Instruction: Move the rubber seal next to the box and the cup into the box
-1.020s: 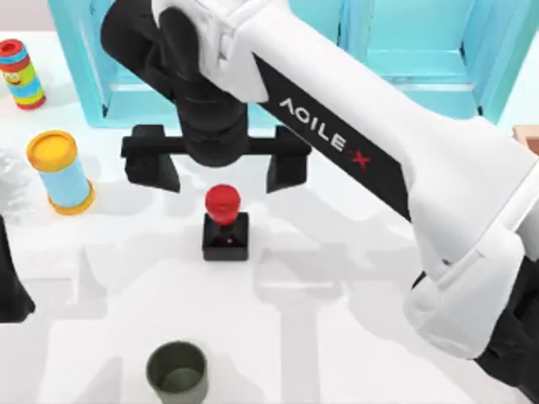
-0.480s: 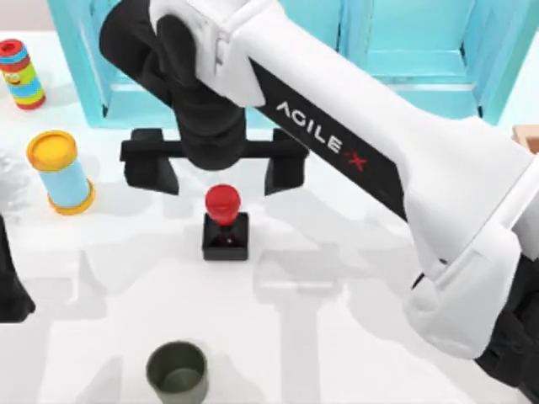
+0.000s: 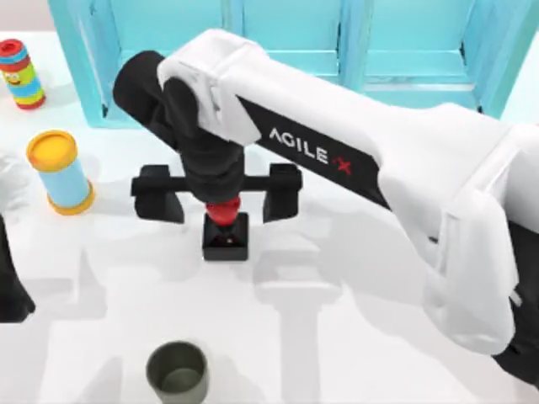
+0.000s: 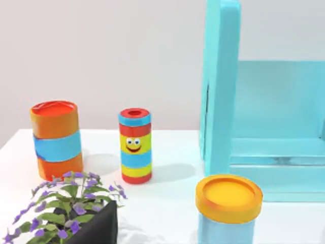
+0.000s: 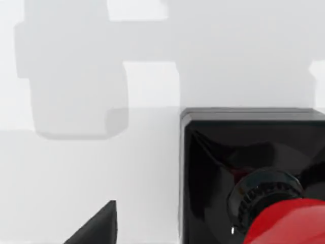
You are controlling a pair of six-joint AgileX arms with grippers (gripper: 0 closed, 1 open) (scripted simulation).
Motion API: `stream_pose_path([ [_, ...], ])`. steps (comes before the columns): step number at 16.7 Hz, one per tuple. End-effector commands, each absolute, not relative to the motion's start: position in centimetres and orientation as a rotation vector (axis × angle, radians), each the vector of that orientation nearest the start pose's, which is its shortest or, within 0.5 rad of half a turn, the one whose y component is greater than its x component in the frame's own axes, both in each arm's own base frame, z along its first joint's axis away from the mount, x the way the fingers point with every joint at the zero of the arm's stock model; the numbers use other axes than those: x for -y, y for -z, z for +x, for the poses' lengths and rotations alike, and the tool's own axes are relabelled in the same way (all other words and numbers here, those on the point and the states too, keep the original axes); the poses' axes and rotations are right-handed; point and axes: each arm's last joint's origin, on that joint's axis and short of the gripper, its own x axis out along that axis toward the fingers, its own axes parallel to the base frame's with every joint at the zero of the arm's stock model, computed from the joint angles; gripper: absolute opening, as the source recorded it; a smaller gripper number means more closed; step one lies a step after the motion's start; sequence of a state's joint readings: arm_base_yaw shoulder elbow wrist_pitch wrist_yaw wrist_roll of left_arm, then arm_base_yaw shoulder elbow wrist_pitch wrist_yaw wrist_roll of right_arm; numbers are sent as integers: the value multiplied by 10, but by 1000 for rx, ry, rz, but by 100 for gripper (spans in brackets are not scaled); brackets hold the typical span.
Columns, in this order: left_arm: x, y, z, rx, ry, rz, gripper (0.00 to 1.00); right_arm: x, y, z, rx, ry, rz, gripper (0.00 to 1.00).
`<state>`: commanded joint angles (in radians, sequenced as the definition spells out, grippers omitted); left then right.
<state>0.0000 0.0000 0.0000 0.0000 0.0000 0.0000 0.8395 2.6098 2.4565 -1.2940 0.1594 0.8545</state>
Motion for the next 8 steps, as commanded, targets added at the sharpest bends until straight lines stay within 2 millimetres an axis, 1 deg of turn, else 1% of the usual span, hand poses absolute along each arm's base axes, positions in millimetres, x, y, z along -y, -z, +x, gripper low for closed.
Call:
stream_pose_path([
  [3,1,-160,106,0,0,0,100,-386,-148,344,-1371,9,7,100],
  [7,1,-160,106,0,0,0,100,-386,-148,344,-1371,9,7,100],
  [8,1,-160,106,0,0,0,100,-386,-148,344,-1371,9,7,92],
])
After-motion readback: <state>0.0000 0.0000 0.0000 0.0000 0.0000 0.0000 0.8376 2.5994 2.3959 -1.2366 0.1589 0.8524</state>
